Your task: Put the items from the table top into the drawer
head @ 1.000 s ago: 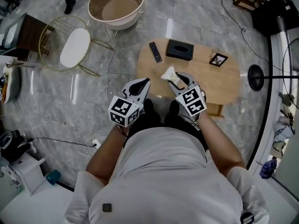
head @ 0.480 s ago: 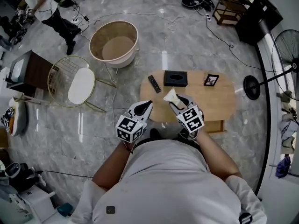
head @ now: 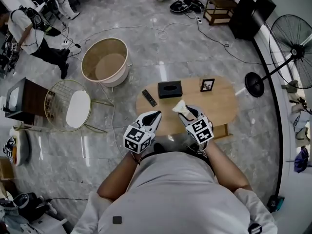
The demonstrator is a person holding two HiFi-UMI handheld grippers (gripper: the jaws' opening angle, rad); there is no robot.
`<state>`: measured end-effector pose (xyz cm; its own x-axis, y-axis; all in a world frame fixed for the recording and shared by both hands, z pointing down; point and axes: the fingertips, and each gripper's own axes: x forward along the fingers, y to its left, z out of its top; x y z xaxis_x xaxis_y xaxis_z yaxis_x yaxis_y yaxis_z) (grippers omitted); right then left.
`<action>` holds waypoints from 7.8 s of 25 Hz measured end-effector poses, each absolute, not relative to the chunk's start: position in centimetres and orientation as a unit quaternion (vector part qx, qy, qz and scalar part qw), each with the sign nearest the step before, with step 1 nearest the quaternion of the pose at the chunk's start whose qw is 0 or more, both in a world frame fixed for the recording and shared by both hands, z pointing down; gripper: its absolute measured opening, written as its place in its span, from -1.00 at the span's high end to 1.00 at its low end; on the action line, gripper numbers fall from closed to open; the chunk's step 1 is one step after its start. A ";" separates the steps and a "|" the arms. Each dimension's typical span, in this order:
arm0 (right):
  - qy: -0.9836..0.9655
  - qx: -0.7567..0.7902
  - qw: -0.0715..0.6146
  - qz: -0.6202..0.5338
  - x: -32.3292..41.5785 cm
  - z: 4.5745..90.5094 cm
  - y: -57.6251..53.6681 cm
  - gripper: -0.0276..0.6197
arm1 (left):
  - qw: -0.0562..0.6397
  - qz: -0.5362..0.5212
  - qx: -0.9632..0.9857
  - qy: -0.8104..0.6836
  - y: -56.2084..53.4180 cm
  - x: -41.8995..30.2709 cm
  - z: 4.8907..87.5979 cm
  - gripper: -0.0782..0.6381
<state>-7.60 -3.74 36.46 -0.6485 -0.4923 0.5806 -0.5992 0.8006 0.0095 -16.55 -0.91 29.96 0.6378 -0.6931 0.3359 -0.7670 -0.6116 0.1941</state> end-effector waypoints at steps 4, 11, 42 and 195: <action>-0.897 0.325 0.283 0.094 -2.9 35.9 -4.3 0.34 | 0.156 0.117 0.901 -0.388 -1.8 -11.6 29.7 0.76; -0.884 0.359 0.281 0.106 7.9 36.4 -5.0 0.34 | 0.147 0.121 0.916 -0.354 -3.5 -1.4 29.9 0.76; -0.793 0.488 0.246 0.271 29.9 46.4 -5.6 0.34 | 0.167 0.214 0.947 -0.172 -9.0 21.0 39.1 0.76; -0.902 0.393 0.170 0.053 24.1 31.5 -2.4 0.83 | 0.127 0.112 0.904 -0.392 -1.4 8.6 29.9 0.76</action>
